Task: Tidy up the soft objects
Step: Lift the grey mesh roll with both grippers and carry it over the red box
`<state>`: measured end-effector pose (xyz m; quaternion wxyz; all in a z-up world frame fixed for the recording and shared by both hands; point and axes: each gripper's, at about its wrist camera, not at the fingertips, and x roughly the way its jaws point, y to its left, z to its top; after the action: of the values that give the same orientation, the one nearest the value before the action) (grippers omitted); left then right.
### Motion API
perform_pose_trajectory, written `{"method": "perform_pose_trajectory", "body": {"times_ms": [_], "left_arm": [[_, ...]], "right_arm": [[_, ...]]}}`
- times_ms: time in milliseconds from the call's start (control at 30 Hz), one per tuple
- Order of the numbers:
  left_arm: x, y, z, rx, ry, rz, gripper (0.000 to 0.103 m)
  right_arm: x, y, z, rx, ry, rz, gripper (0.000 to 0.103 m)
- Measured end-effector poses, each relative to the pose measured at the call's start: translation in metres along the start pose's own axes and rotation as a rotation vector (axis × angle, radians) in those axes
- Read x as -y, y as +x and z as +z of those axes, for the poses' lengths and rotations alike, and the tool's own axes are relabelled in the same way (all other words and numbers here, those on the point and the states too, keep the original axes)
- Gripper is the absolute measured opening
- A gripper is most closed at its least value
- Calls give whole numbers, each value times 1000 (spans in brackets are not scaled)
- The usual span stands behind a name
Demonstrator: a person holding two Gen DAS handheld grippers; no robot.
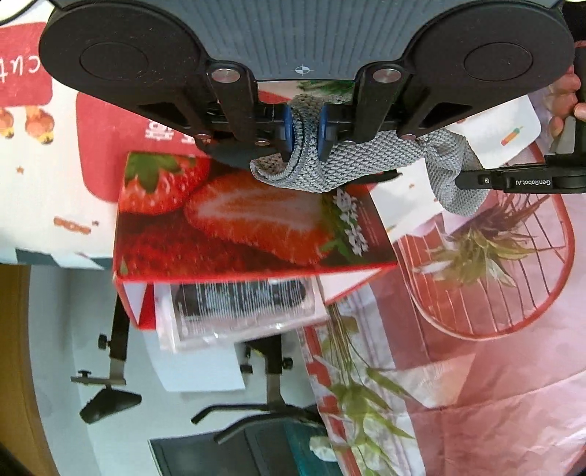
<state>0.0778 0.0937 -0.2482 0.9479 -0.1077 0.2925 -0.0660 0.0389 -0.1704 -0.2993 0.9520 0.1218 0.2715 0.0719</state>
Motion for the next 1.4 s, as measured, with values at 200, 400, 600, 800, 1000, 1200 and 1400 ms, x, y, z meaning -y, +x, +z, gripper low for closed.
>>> {"method": "perform_pose_trajectory", "body": {"times_ms": [200,400,600,800,1000,1200,1400], "left_arm": [[6,-9,9,34,11,-15,21],[11,-9,11,39,33,-19,21],[14,-10,16,48,45,-25,21],[24,-15,29,100,59,-62,21],[30,-17,42,145,78,-89,21],[37,-12,54,165,97,-100,21],[44,-2,67,170,123,-108,21]], "right_arm": [[1,-10,10,46,0,2,12],[3,-14,17,68,1,-2,12],[5,-17,23,87,-1,-2,12],[8,-22,38,119,-27,-19,12],[10,-28,63,165,-58,-38,12],[12,-27,86,188,-84,-49,12],[15,-19,104,189,-104,-59,12]]}}
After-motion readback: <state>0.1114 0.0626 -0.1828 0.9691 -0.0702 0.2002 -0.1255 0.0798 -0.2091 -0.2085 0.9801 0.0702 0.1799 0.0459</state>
